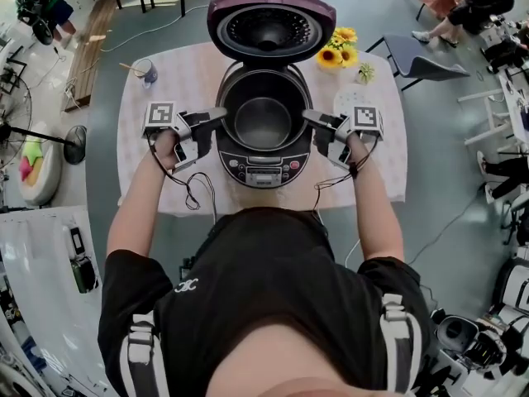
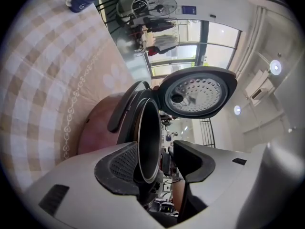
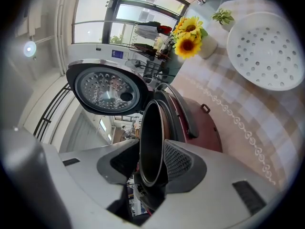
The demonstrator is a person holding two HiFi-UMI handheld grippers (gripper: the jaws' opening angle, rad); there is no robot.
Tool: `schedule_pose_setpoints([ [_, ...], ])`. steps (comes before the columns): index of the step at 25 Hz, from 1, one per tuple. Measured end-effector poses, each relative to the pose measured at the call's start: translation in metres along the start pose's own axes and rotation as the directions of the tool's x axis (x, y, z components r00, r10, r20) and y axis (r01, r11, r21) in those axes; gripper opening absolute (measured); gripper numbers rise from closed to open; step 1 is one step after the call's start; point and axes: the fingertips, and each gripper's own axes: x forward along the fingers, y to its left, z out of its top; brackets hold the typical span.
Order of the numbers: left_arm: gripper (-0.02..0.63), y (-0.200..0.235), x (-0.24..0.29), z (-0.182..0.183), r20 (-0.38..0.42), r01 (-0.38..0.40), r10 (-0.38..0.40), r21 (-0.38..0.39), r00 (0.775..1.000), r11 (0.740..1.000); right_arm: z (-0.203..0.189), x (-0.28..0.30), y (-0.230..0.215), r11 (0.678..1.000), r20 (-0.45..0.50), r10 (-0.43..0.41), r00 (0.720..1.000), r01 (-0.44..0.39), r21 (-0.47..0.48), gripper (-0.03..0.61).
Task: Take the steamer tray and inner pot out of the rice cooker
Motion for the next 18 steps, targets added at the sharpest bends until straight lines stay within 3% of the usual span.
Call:
schedule_pose_setpoints([
  [4, 0.197, 0.004, 0.005, 0.003, 0.002, -0.008, 0.008, 0.004, 1.000, 1.000, 0.001, 0.000, -0.012, 0.999, -0.020, -0.044, 0.999, 0.043, -0.022, 0.081],
  [6, 0.164, 0.013, 0.004, 0.004, 0.013, -0.057, 0.057, 0.018, 0.998, 0.998, 0.001, 0.001, -0.018, 0.997, -0.024, -0.077, 0.997, 0.076, -0.033, 0.035],
  [8, 0.043, 0.021, 0.002, 0.004, 0.018, -0.116, 0.116, 0.027, 0.993, 0.993, 0.001, 0.002, -0.020, 0.994, -0.021, -0.102, 0.995, 0.101, -0.041, 0.015],
  [9, 0.015, 0.023, 0.002, 0.005, 0.018, -0.133, 0.133, 0.029, 0.991, 0.991, 0.001, 0.002, -0.020, 0.992, -0.019, -0.114, 0.993, 0.113, -0.053, 0.015],
  [18, 0.011, 0.024, 0.002, 0.002, 0.000, -0.167, 0.168, 0.045, 0.986, 0.985, -0.001, 0.001, -0.017, 0.985, -0.006, -0.155, 0.988, 0.154, -0.076, 0.015],
])
